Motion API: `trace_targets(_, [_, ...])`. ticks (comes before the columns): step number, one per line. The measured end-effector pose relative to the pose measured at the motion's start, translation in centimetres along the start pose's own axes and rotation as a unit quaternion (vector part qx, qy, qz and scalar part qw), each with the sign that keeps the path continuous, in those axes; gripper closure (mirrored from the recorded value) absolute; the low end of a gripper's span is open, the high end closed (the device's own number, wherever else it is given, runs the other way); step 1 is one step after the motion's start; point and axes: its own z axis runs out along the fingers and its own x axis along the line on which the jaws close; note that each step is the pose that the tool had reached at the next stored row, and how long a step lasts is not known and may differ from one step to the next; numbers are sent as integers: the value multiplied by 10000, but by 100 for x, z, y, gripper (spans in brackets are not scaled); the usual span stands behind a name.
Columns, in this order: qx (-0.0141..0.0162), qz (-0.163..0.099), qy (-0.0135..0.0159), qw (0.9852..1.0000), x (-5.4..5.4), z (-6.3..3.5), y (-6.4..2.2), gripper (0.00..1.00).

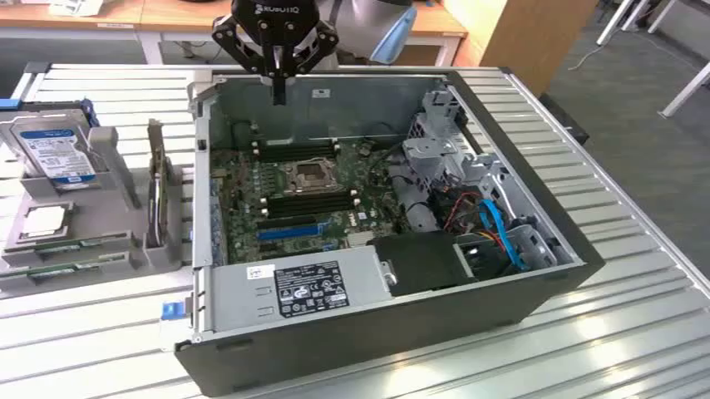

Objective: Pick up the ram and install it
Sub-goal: 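Reach for the ram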

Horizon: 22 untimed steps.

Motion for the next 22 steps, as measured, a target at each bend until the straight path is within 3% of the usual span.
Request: trace_targets(22, [0,0,0,10000,-54,1,4,90])
